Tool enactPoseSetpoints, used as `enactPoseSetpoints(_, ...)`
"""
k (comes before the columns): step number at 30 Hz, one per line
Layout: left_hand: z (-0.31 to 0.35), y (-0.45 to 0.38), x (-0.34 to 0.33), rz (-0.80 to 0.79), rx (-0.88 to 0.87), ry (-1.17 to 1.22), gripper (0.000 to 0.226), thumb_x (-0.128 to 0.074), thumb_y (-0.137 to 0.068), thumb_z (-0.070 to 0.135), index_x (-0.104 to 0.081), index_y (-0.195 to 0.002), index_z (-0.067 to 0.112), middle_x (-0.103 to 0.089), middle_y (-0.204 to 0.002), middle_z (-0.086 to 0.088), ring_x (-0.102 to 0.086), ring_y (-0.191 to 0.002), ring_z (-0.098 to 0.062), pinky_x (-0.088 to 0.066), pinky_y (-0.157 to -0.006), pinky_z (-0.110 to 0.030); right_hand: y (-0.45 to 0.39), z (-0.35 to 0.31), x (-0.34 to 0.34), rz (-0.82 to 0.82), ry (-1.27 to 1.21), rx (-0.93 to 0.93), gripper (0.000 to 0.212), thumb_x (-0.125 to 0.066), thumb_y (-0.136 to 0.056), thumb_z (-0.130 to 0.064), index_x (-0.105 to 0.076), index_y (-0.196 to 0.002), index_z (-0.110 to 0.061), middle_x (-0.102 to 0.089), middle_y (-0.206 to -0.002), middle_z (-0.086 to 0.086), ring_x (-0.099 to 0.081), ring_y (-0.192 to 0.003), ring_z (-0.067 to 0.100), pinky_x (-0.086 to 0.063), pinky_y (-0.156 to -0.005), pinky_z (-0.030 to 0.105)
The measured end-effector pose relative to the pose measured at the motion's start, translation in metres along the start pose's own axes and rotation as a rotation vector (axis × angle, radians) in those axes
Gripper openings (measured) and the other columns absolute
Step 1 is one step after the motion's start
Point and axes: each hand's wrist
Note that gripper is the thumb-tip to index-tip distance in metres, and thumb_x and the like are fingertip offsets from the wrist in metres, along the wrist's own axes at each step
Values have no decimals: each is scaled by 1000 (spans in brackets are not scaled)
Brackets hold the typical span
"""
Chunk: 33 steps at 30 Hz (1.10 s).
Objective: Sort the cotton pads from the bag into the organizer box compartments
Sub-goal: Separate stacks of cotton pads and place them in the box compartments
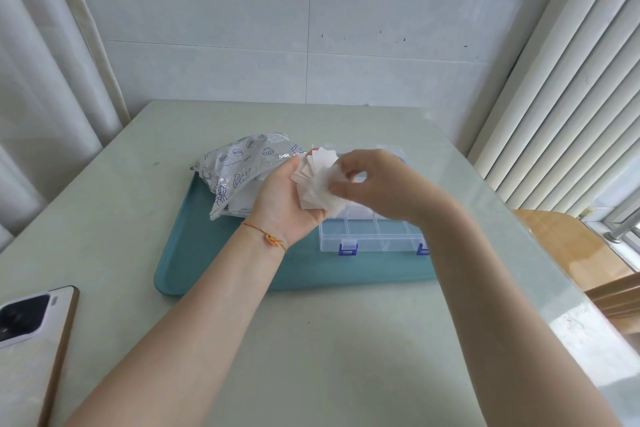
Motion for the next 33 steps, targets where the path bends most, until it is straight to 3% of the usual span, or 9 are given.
enactPoseSetpoints(6,2,1,3,7,57,-49,45,-29,-104,41,-62,-116,12,-71,-94,-9,-71,-79,-22,-55,-74,-29,-5,0,-21,-57,269,128,22,-64,-93,-23,-64,-112,-13,-50,-113,0,-42,-115,21,-36,-95,30)
enactPoseSetpoints(9,2,3,0,15,63,-47,44,-29,-105,40,-63,-106,11,-71,-82,-6,-70,-76,-18,-55,-71,-27,-4,-4,-23,-47,280,113,23,-64,-90,-19,-58,-113,-17,-53,-111,0,-42,-113,22,-39,-99,40)
enactPoseSetpoints(13,2,3,0,40,75,-47,42,-35,-103,40,-63,-90,10,-62,-90,-5,-57,-94,-18,-45,-80,-33,-1,-4,-22,-64,217,87,38,-61,-89,-14,-50,-124,-22,-49,-107,-4,-42,-108,19,-39,-96,35)
enactPoseSetpoints(19,3,5,-2,7,91,-97,39,-35,-103,34,-66,-99,10,-66,-85,-6,-67,-76,-20,-53,-68,-27,-3,-2,-22,-38,241,91,18,-65,-89,-20,-58,-105,-20,-43,-105,-1,-43,-110,20,-40,-96,36)
enactPoseSetpoints(22,3,3,-1,50,48,-75,24,-43,-102,20,-62,-100,6,-68,-90,-11,-70,-73,-22,-60,-64,-33,-2,-4,-11,24,169,95,8,-67,-89,-21,-59,-92,-24,-55,-93,-4,-54,-91,16,-45,-82,27)
enactPoseSetpoints(24,4,-1,2,75,-20,-85,14,-46,-99,9,-59,-103,6,-69,-97,-12,-70,-79,-23,-61,-74,-40,-2,-3,2,135,61,33,5,-68,-88,-19,-63,-90,-21,-62,-82,-6,-59,-78,13,-46,-70,23)
enactPoseSetpoints(27,2,-2,1,96,-93,-176,17,-47,-98,2,-64,-99,3,-71,-92,-13,-68,-85,-25,-58,-80,-39,-1,4,15,280,-294,-118,8,-71,-88,-16,-67,-88,-9,-64,-70,-1,-55,-54,4,-40,-50,14)
enactPoseSetpoints(29,1,-1,-1,99,-108,-257,17,-48,-98,3,-65,-99,4,-71,-90,-12,-68,-85,-25,-59,-79,-37,-3,9,14,270,-481,-199,21,-71,-88,-21,-68,-90,-1,-65,-71,3,-56,-60,8,-42,-60,19)
enactPoseSetpoints(33,-1,1,-3,96,-133,-310,20,-49,-97,2,-65,-109,2,-71,-92,-13,-68,-87,-23,-61,-76,-34,-9,19,0,236,-529,-303,26,-71,-88,-26,-67,-95,-1,-65,-84,4,-57,-76,15,-46,-68,28)
Point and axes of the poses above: each hand's wrist, its own y-axis away from the middle knuckle, its own x-axis out of the back of the hand, z = x × y
